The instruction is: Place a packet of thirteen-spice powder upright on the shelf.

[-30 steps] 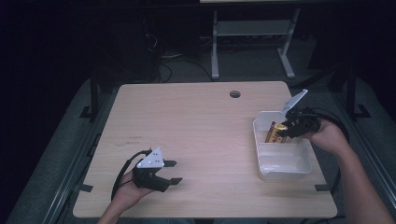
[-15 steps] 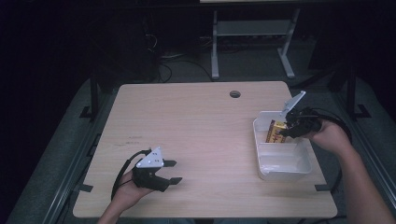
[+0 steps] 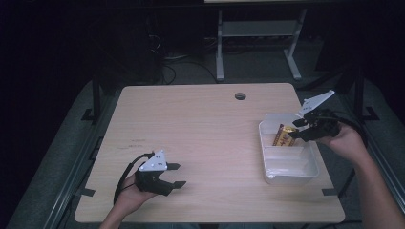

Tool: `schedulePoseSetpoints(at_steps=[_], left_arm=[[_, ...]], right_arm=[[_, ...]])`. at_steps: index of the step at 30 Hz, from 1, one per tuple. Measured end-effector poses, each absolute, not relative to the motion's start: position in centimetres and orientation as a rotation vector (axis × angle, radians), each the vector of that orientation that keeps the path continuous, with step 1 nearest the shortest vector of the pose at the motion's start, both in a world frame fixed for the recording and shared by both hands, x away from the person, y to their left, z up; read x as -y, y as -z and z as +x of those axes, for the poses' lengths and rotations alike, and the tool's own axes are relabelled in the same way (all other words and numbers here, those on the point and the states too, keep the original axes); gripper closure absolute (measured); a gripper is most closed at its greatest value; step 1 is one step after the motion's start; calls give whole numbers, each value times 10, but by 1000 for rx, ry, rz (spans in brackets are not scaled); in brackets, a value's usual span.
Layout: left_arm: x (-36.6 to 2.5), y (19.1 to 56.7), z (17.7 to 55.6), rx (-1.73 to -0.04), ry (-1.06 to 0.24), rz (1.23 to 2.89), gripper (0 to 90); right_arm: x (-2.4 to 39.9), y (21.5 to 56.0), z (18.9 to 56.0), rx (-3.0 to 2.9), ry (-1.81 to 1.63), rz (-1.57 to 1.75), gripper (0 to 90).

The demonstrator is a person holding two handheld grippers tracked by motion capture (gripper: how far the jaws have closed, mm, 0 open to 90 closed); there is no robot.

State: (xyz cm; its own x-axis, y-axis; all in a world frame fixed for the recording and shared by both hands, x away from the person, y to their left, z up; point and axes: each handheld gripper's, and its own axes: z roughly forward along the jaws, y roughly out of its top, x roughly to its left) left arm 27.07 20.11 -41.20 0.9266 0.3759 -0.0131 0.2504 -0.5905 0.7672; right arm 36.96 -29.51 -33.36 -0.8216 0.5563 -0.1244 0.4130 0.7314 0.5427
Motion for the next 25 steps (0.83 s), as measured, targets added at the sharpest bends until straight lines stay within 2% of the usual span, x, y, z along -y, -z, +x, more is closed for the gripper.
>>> schedulePoseSetpoints(at_steps=[12, 25], left_arm=[[-203, 412, 272, -458, -198, 2229, 350], [-206, 411, 273, -468, -207, 2224, 335]], right_arm=[[307, 324, 341, -2605, -858, 753, 464], [313, 331, 310, -2593, -928, 745, 422]])
